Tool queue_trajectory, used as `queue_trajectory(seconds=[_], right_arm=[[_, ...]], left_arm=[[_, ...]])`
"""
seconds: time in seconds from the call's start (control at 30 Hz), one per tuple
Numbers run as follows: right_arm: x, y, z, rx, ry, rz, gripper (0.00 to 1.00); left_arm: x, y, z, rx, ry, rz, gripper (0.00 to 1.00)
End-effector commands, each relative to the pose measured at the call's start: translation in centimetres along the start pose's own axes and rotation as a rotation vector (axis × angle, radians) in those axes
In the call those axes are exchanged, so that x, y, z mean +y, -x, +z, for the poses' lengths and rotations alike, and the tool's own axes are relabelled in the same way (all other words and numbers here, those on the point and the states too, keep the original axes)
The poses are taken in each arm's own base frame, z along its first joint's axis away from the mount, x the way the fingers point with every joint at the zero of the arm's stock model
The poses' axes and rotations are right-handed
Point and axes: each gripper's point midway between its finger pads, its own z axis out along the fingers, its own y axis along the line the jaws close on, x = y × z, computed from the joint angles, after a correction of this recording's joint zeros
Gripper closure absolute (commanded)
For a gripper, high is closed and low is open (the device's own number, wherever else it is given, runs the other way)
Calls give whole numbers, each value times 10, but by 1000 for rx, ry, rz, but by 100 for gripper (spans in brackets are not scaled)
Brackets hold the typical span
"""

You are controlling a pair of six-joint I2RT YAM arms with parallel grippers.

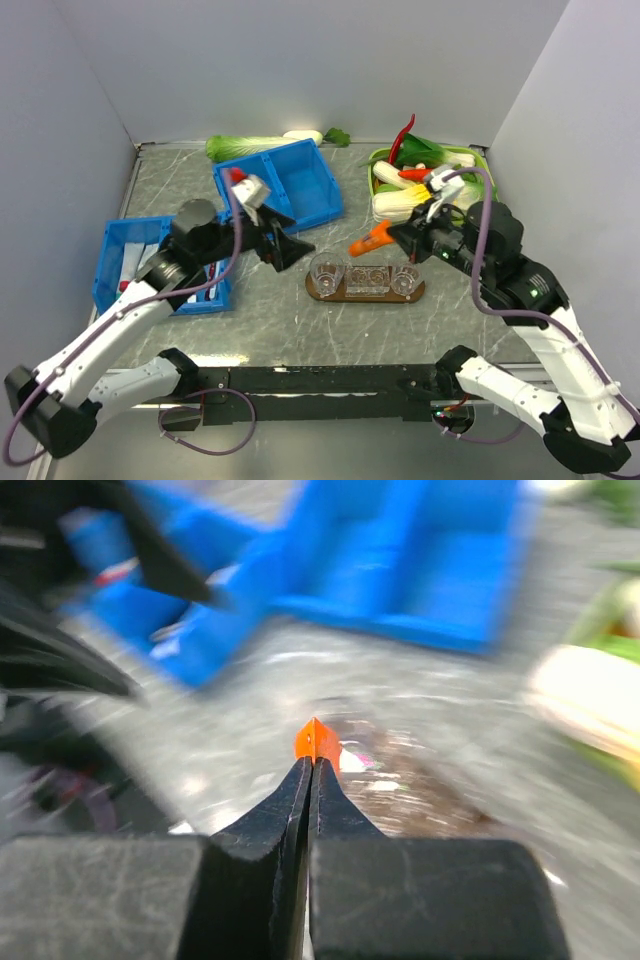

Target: Prepare toiletry sets of a toothbrush and toothpaste on the tray

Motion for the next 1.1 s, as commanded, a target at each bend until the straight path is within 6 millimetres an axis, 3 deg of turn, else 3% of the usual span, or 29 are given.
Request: queue_trajectory(seconds=[0.0, 0.03, 0.17, 0.27, 0.67, 1.07], right_arm=[[-62, 7, -26, -15, -362, -55, 100], [-72, 4, -27, 0, -419, -62, 100], [-75, -9, -13, 52, -416, -66, 100], [-78, -14, 0, 75, -419, -59, 100], [-83, -35, 35, 160, -411, -36, 100], [-77, -51, 47, 208, -375, -8, 100]], left_arm=[[62, 36, -25, -189, 341, 1, 3], [72, 36, -30, -196, 397, -5, 4], [106, 31, -42, -199, 588, -24, 4], [113, 24, -39, -180, 613, -37, 3], [116, 13, -29, -136, 591, -49, 4], [117, 6, -22, -106, 573, -57, 4]])
